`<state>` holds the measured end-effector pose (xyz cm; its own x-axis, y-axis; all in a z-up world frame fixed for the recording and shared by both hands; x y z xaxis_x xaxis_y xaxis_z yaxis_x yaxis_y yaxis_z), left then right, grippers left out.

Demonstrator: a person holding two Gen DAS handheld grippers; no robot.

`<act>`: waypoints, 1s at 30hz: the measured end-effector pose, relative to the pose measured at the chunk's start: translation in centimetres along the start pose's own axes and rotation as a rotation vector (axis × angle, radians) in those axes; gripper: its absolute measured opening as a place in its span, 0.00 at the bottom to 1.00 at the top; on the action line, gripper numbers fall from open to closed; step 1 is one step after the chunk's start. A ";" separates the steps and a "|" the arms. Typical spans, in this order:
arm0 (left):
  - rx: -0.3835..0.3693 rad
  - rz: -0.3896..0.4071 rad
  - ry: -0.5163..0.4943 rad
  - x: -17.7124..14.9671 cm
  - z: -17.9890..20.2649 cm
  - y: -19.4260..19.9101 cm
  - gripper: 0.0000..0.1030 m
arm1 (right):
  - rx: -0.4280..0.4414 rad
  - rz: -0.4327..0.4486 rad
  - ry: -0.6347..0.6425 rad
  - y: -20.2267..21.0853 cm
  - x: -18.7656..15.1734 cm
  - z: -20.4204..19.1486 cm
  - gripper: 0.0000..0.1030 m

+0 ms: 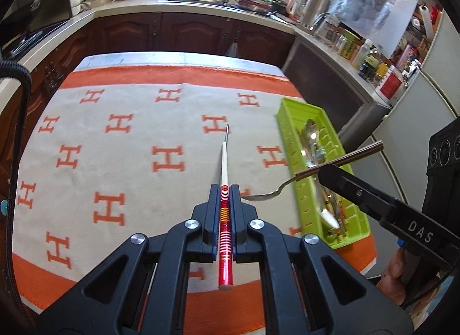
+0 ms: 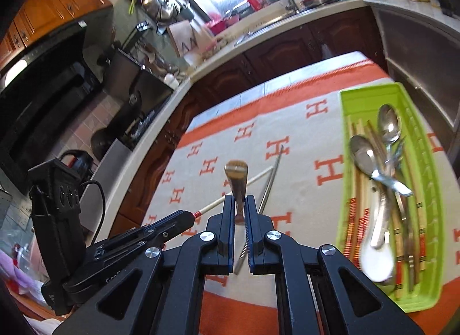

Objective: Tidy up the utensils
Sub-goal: 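Carry the red-banded chopstick and gold-handled spoon into the tray and release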

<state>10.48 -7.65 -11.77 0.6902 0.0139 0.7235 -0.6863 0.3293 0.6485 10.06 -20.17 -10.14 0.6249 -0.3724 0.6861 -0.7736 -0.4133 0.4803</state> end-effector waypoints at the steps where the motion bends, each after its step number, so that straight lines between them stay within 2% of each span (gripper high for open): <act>1: -0.011 0.000 -0.004 0.2 0.8 -0.1 0.04 | -0.001 0.022 -0.006 1.2 0.6 0.5 0.06; 4: -0.050 0.000 -0.016 0.9 3.5 -0.3 0.04 | -0.018 0.068 -0.018 4.0 2.0 2.1 0.06; 11: -0.116 -0.013 -0.035 1.9 8.1 -2.4 0.04 | -0.125 0.140 -0.060 9.0 4.2 7.3 0.06; 14: -0.109 -0.001 -0.055 2.4 9.4 -3.6 0.04 | -0.178 0.150 -0.067 9.9 4.6 9.4 0.06; 16: -0.088 0.041 -0.090 3.2 10.3 -3.9 0.04 | -0.211 0.140 -0.068 10.3 4.5 10.8 0.06; 21: -0.086 0.073 -0.090 4.7 10.7 -4.1 0.04 | -0.251 0.060 -0.049 8.8 4.2 13.1 0.06; 25: -0.084 0.086 -0.062 5.2 10.1 -4.1 0.03 | -0.293 -0.032 -0.048 5.1 3.5 14.6 0.06; 30: -0.089 0.145 -0.041 6.4 9.7 -3.0 0.03 | -0.351 -0.047 -0.031 1.7 4.6 15.4 0.07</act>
<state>14.70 -17.66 -6.79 0.5740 0.0299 0.8183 -0.7539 0.4092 0.5139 13.22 -35.35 -14.57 0.6598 -0.3871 0.6441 -0.7290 -0.1219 0.6735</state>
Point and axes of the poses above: each gripper's, at about its wrist camera, not at the fingertips, and y roughly against the way its jaws point, z to its right, x to its top, the point moved 9 cm from there along -y, roughly the way its jaws point, and after that the axes turned 9 degrees about z, right-handed, at the moved point
